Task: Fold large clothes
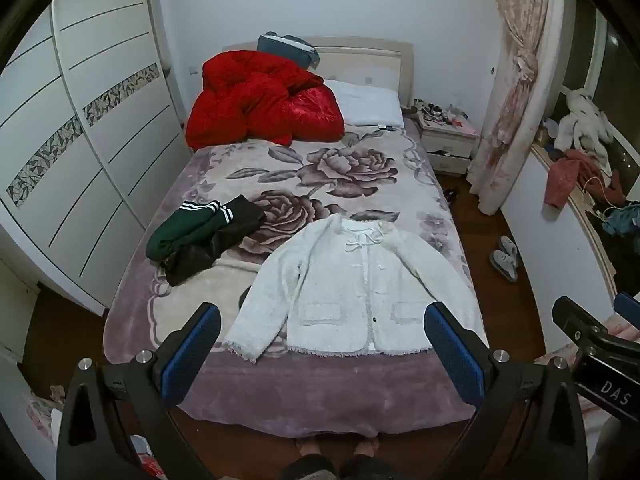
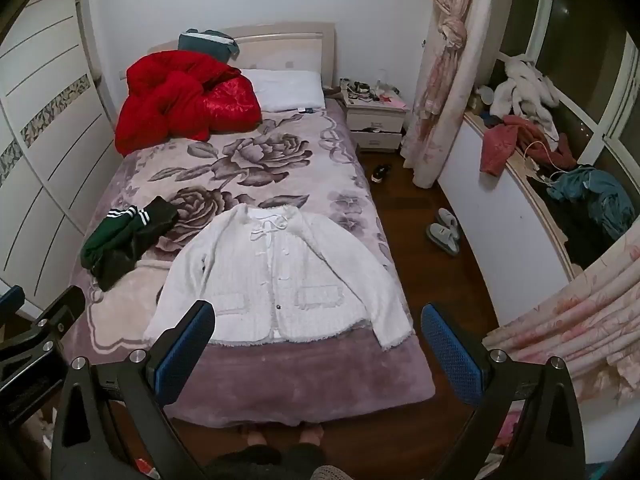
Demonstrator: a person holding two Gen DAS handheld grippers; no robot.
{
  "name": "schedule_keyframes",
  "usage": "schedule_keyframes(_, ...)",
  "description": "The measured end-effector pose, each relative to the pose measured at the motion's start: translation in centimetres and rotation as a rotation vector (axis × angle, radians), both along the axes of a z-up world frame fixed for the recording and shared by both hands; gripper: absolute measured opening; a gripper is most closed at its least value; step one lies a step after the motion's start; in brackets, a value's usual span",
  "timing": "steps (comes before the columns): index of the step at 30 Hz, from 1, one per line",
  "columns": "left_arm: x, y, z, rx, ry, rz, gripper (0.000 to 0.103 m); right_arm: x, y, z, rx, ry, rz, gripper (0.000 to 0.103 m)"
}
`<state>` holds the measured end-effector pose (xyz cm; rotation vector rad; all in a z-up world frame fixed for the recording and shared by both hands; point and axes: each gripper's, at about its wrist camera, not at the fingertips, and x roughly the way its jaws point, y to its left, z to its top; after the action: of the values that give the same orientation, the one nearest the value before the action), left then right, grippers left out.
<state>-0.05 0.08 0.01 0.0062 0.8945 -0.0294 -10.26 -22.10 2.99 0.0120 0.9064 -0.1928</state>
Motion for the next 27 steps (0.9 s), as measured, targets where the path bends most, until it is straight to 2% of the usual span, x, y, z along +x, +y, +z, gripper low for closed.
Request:
schedule_keyframes(20, 0.1, 0.0, -0.1, 0.01, 0.002, 0.004, 0.103, -1.0, -0.8, -0.3, -0.004, 0.002, 0.004, 0.103)
schedule_keyframes(27, -0.2, -0.3, 1.2, 0.007, 0.0, 0.012, 0.103, -1.3, 0.0, 0.7, -0.008, -0.005, 0.017, 0.103)
